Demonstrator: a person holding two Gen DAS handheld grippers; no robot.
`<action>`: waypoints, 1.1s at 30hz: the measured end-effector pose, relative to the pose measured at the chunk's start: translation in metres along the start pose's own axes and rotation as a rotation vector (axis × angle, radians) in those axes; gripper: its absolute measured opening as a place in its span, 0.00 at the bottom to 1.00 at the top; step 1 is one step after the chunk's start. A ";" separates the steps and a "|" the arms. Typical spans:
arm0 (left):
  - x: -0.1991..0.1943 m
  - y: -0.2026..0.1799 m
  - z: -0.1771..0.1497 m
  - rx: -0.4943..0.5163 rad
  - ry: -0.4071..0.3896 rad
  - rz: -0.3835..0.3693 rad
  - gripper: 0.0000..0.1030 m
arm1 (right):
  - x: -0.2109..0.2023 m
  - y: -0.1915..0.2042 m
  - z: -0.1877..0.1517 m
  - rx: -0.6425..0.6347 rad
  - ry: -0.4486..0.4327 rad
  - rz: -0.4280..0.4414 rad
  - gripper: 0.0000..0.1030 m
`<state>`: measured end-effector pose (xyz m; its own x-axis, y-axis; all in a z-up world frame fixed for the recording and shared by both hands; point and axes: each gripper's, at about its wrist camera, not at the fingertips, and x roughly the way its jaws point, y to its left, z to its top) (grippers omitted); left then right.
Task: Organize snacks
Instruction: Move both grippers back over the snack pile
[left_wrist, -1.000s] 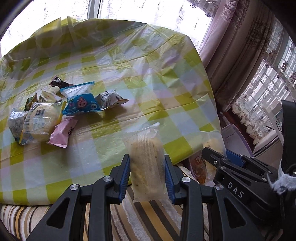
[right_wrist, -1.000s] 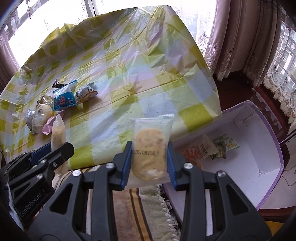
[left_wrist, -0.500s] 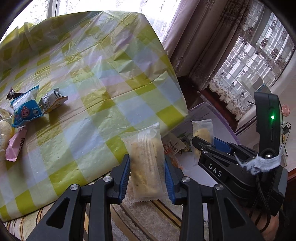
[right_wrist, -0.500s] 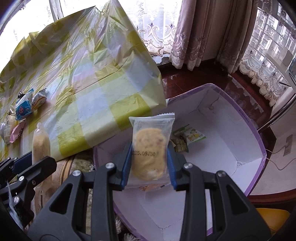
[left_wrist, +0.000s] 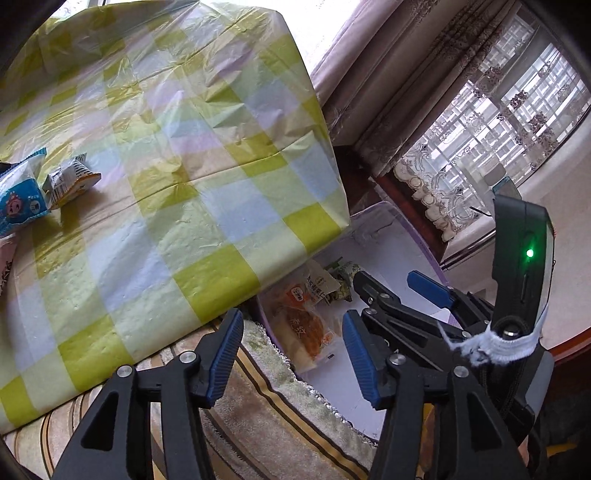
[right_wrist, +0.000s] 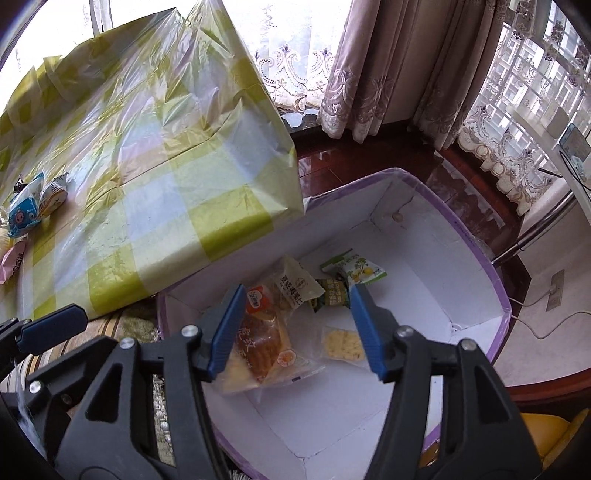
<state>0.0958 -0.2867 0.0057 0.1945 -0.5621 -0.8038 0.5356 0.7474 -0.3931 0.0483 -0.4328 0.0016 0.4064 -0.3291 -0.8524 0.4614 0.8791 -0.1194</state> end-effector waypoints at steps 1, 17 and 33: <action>-0.002 0.002 0.001 -0.001 -0.011 0.020 0.55 | -0.002 0.004 0.000 -0.014 -0.009 -0.008 0.72; -0.069 0.084 -0.005 -0.118 -0.233 0.311 0.56 | -0.039 0.092 0.012 -0.151 -0.102 0.102 0.81; -0.124 0.169 -0.043 -0.299 -0.336 0.483 0.56 | -0.045 0.192 0.007 -0.278 -0.092 0.267 0.81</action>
<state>0.1265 -0.0758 0.0196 0.6278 -0.1822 -0.7567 0.0817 0.9823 -0.1687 0.1242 -0.2513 0.0206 0.5578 -0.0942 -0.8246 0.1039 0.9936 -0.0433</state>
